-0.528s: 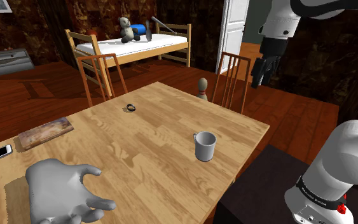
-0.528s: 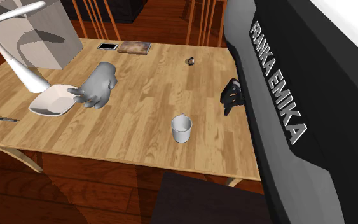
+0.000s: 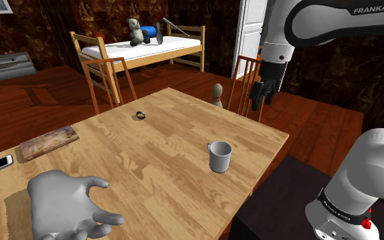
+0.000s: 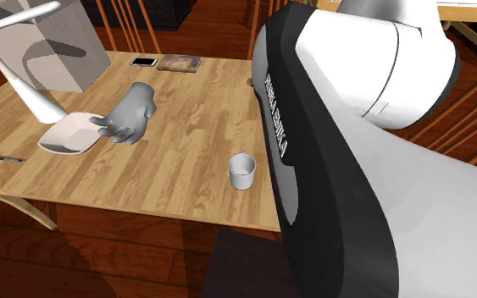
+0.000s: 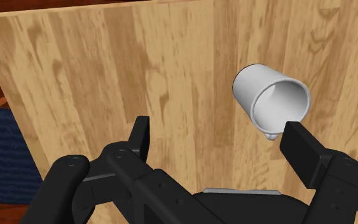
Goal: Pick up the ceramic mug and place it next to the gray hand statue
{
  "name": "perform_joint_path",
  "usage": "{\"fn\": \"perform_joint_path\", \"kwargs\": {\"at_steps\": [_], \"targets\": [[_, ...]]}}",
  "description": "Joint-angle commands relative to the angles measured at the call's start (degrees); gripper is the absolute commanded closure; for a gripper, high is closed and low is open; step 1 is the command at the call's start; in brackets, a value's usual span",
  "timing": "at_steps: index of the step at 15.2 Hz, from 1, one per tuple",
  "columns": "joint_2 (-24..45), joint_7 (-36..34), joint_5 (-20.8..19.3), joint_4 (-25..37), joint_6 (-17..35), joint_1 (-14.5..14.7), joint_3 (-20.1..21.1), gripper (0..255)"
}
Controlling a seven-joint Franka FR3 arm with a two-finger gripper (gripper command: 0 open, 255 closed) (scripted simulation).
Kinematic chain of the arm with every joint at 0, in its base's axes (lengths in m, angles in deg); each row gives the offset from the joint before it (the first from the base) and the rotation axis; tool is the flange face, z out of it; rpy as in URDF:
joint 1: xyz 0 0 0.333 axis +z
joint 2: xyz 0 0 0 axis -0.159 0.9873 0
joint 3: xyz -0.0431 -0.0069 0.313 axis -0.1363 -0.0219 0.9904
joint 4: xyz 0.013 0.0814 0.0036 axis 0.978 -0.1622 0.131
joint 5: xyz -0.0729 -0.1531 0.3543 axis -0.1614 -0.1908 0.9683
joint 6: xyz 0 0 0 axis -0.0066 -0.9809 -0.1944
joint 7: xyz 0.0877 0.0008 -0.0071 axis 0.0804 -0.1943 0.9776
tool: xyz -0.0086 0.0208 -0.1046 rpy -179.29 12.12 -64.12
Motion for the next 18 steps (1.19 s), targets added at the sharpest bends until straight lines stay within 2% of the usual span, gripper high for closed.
{"fn": "perform_joint_path", "kwargs": {"at_steps": [1,11,18], "targets": [[1.82,-1.42,1.04,-1.8,3.69,0.65,1.76,0],[17.4,-7.95,4.12,-4.32,21.7,3.06,9.99,0],[21.44,-8.54,4.51,-6.92,28.34,3.39,11.36,0]]}}
